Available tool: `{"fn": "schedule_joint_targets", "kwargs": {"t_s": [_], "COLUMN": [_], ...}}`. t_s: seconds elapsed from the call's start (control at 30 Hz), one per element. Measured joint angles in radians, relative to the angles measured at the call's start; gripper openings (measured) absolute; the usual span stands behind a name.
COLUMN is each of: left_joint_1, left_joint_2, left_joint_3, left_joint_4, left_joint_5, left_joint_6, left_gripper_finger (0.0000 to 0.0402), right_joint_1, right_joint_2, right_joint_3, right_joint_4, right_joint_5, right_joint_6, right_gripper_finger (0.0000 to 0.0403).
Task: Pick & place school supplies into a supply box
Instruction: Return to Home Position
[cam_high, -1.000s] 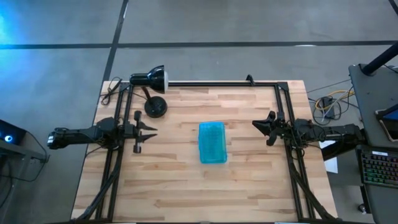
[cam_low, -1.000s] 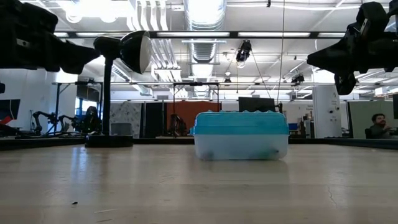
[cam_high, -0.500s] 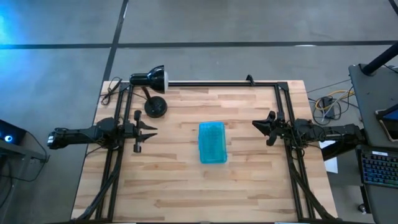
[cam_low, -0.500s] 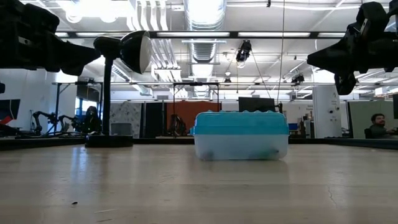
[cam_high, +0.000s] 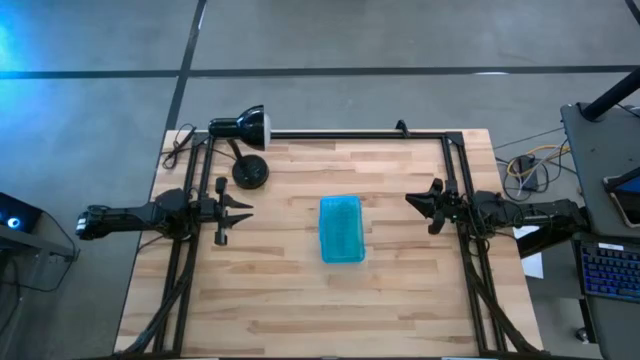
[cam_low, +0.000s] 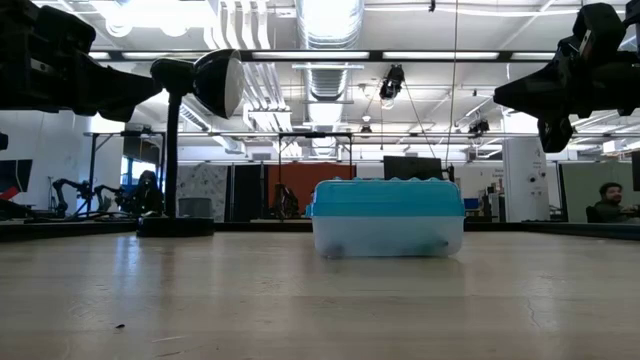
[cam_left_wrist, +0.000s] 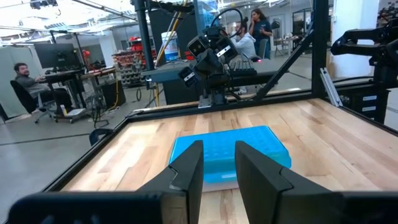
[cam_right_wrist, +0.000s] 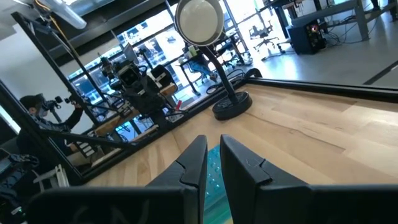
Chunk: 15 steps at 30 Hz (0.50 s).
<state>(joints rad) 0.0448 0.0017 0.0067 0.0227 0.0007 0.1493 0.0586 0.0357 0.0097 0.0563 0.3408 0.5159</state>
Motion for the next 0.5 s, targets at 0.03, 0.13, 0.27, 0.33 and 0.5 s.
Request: {"fn": "schedule_joint_targets", "kwargs": {"t_s": [0.03, 0.13, 0.27, 0.33, 0.5], "left_joint_1": [0.000, 0.000, 0.000, 0.000, 0.000], "left_joint_2": [0.000, 0.000, 0.000, 0.000, 0.000], "left_joint_3": [0.000, 0.000, 0.000, 0.000, 0.000], "left_joint_4": [0.000, 0.000, 0.000, 0.000, 0.000], "left_joint_5": [0.000, 0.000, 0.000, 0.000, 0.000], "left_joint_6": [0.000, 0.000, 0.000, 0.000, 0.000], "left_gripper_finger": [0.0077, 0.0077, 0.0077, 0.0077, 0.0077], "right_joint_1": [0.000, 0.000, 0.000, 0.000, 0.000], "right_joint_2": [0.000, 0.000, 0.000, 0.000, 0.000], "right_joint_3": [0.000, 0.000, 0.000, 0.000, 0.000], "right_joint_4": [0.000, 0.000, 0.000, 0.000, 0.000], "right_joint_5": [0.000, 0.000, 0.000, 0.000, 0.000], "right_joint_6": [0.000, 0.000, 0.000, 0.000, 0.000], "right_gripper_finger": [0.0038, 0.0038, 0.0038, 0.0038, 0.0038]}}
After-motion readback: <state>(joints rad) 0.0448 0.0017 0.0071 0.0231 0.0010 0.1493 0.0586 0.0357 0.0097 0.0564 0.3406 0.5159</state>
